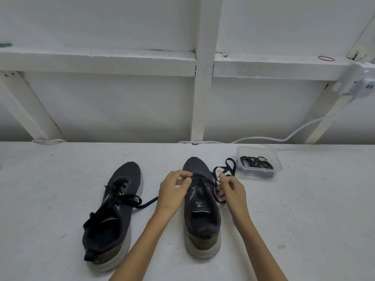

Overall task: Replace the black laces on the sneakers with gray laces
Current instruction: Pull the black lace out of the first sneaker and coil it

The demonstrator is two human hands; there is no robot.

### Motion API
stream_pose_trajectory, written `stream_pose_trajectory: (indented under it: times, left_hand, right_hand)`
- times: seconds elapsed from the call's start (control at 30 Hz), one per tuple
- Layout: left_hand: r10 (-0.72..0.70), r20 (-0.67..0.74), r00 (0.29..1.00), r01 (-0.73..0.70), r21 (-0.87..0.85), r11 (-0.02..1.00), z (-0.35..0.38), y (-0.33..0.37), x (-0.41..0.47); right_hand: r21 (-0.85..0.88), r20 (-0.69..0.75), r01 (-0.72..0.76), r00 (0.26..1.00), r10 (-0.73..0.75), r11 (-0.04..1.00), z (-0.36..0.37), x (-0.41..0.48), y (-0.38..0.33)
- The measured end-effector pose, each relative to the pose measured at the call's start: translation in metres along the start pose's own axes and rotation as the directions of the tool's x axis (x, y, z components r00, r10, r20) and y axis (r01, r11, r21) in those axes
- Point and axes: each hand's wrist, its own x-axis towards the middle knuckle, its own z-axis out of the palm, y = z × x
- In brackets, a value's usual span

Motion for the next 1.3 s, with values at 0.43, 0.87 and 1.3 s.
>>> stream_pose_trajectory:
  times: [0.43,0.87,1.3]
  left_hand:
    - [0.075,0.169,0.983,-0.124,0.305,0.944,-0.015,0.0,0.003]
    - [0.105,0.325,0.94,-0.292,0.603,0.742,-0.005,0.017,0.015]
    - [0.012,0.154,0.988,-0.057,0.29,0.955,-0.006,-0.004,0.018]
  right_hand:
    - [-0.184,0.108,0.136,0.987,-0.117,0.974,0.022,-0.031,-0.001]
    - [-0.116,0.181,-0.001,0.983,0.022,0.993,0.024,-0.034,-0.005]
    - [-0.066,0.202,0.02,0.979,-0.006,0.998,0.025,-0.04,-0.015]
